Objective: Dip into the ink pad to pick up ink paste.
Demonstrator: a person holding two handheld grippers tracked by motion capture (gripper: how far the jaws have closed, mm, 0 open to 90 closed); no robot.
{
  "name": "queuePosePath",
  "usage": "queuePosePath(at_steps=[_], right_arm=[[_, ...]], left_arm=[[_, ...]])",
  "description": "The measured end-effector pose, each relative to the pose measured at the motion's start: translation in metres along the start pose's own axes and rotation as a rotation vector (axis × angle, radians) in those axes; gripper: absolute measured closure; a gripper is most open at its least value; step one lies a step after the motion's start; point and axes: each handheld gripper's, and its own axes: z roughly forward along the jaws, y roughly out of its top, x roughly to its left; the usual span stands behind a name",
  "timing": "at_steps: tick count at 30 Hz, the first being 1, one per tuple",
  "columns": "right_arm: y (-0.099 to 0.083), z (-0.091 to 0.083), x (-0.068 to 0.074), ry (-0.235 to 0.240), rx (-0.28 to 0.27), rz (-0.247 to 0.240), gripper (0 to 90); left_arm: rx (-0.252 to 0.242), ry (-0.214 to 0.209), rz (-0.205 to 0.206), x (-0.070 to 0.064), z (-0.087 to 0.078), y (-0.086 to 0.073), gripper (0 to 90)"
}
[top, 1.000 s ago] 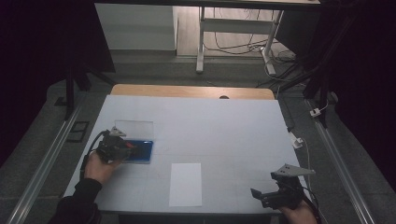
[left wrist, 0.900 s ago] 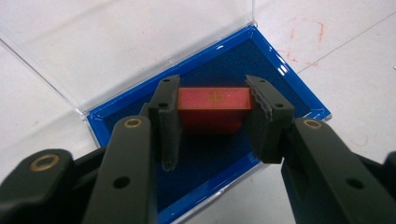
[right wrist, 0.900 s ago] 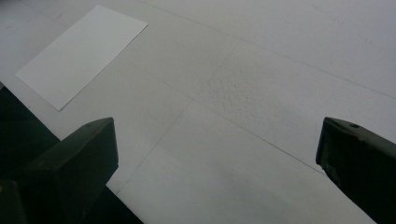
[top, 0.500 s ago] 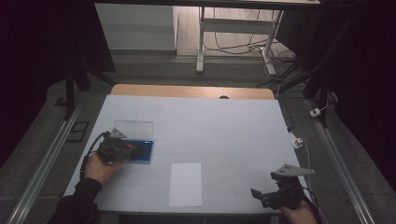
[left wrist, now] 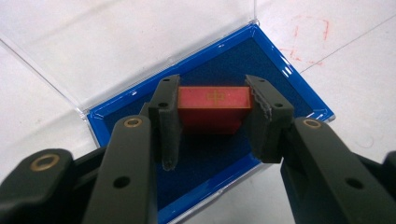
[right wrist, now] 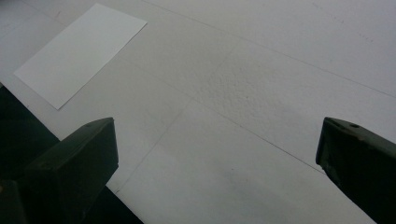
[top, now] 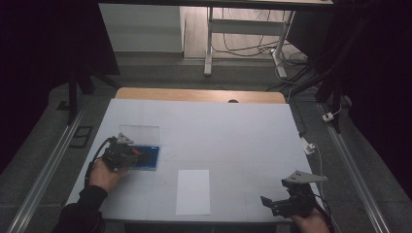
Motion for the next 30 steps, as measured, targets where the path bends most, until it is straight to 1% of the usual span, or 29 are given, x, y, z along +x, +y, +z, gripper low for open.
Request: queuePosePath(at_steps=[1,4,6,7,10,12,13,16,18,22,30], right_arm=[[0.000,0.000,0.000,0.000,0.000,0.000,0.0],[0.000,0.000,0.000,0.000,-0.001,0.002,0.0],[0.000,0.000,0.000,0.001,0.000,0.005,0.0],[0.000,0.000,0.000,0.002,0.001,0.004,0.0],[0.001,0.001,0.000,-0.001,0.007,0.000,0.0],[0.001,0.001,0.000,-0.001,0.005,0.000,0.0],[0.001,0.001,0.000,0.000,0.004,-0.001,0.0],[0.001,0.001,0.000,0.000,0.004,-0.003,0.0],[0.001,0.001,0.000,0.000,0.003,-0.003,0.0],[0.001,0.000,0.000,0.002,0.004,0.000,0.0],[0.000,0.000,0.000,0.005,0.000,0.001,0.0]], left_arm=[[0.000,0.000,0.000,0.000,0.000,0.000,59.1],[-0.017,-0.050,-0.061,0.008,0.000,-0.002,59.1],[-0.021,-0.061,-0.068,0.010,0.000,-0.003,59.1],[-0.020,-0.054,-0.062,0.008,0.000,-0.003,59.1],[-0.004,-0.006,-0.011,0.001,0.000,0.000,59.1],[0.004,0.010,0.008,-0.002,0.000,0.001,59.1],[0.003,0.008,0.009,-0.001,0.000,0.001,59.1],[-0.005,-0.014,-0.012,0.002,0.000,0.000,59.0],[-0.001,-0.018,-0.016,0.003,0.000,0.001,58.9],[0.008,-0.012,0.008,0.002,-0.001,0.002,58.8],[0.011,-0.022,-0.003,0.004,-0.002,0.003,58.6]])
